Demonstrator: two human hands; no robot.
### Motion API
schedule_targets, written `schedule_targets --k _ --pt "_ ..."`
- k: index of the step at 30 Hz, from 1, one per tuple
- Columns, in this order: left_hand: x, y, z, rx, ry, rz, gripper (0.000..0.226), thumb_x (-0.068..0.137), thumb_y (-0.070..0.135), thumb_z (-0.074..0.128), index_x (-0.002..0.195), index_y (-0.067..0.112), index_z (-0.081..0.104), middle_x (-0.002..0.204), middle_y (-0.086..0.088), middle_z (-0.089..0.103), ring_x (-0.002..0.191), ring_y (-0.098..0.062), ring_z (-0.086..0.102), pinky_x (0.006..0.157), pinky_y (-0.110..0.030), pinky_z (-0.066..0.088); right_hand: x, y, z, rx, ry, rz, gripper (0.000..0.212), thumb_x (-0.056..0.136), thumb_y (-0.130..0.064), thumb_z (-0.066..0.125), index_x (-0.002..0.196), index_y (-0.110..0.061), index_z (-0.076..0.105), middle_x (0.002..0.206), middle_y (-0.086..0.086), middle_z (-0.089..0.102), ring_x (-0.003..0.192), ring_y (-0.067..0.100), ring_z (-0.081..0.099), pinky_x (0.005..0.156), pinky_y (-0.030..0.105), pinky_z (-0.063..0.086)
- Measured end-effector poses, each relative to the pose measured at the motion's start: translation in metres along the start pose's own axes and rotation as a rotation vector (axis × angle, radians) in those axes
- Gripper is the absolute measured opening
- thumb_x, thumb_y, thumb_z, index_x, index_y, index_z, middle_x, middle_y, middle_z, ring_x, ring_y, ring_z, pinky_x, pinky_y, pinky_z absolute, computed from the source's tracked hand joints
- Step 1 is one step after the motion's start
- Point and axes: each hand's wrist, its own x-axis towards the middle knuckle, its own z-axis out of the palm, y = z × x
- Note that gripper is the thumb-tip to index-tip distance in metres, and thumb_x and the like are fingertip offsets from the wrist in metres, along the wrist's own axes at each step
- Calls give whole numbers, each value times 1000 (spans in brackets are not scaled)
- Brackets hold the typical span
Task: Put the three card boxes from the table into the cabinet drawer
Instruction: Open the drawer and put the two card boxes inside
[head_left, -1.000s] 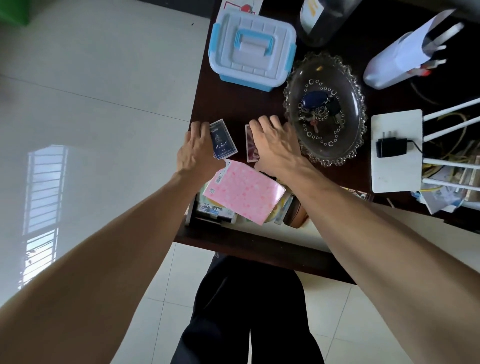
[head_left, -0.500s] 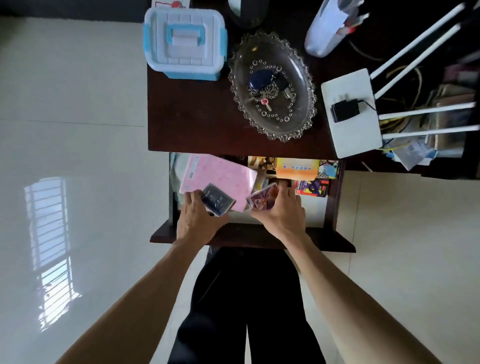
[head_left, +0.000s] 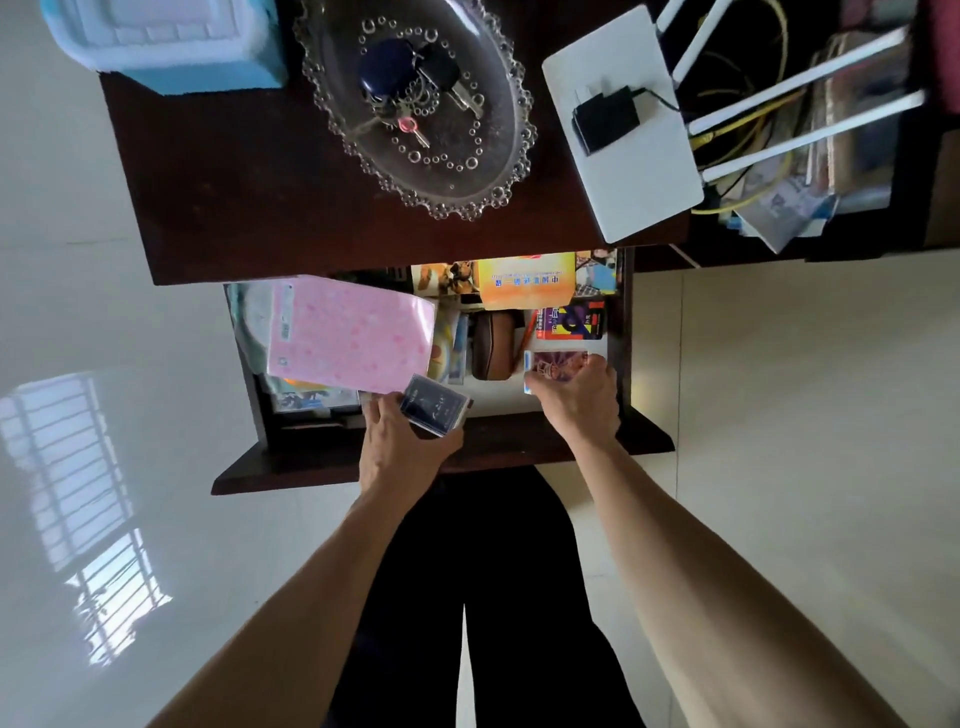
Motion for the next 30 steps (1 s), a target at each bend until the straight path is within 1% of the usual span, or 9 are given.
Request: schedule_targets --k 2,5,9,14,18,21,23,26,30 --pt "5 0 7 0 10 17 83 58 56 78 123 18 44 122 2 44 102 -17 52 80 -29 42 12 3 7 14 43 -15 90 68 -50 84 136 -10 42 123 9 54 106 26 59 74 34 41" --pt "16 -1 15 21 25 44 82 60 56 79 124 18 43 114 7 40 96 -10 44 79 -27 41 30 5 19 34 76 -29 92 69 -42 87 139 -9 37 126 13 54 106 30 61 72 34 43" --pt "26 -3 20 48 15 59 86 59 56 78 127 19 40 115 6 40 96 -9 42 79 -27 41 50 8 31 -74 39 34 70 76 -44 81 133 -13 54 130 16 51 86 23 51 68 32 41" --pt "29 -6 20 51 -2 61 87 59 54 79 129 20 39 120 4 41 97 -8 40 80 -26 40 62 8 35 -116 73 50 65 80 -42 80 130 -9 57 130 17 50 82 24 52 65 33 42" --pt "29 -4 19 38 -17 65 85 60 52 80 128 20 40 120 4 41 100 -12 45 80 -27 44 63 7 36 -156 112 32 63 82 -42 79 132 -10 56 131 17 51 99 31 65 68 32 46" --pt "30 -2 18 21 -17 72 85 59 52 80 127 20 41 114 8 37 104 -16 51 83 -29 49 60 7 40 -145 135 25 65 84 -40 78 136 -9 53 134 19 50 104 32 65 69 33 47" --pt "30 -2 19 15 -18 68 87 58 51 81 129 20 40 118 5 40 106 -16 52 84 -30 50 57 6 42 -134 144 32 66 85 -37 78 138 -8 51 137 19 46 107 33 64 74 37 53" --pt "30 0 18 30 -30 67 92 57 53 80 132 22 38 118 7 38 106 -15 50 82 -27 46 51 7 43 -134 143 18 66 86 -31 78 139 -7 48 142 21 41 114 33 59 82 41 58" --pt "26 2 11 50 -61 92 93 55 55 78 132 24 37 114 10 34 100 -12 48 77 -27 43 38 10 34 -21 98 2 55 86 -28 76 134 -10 57 139 19 50 118 29 57 84 34 53"
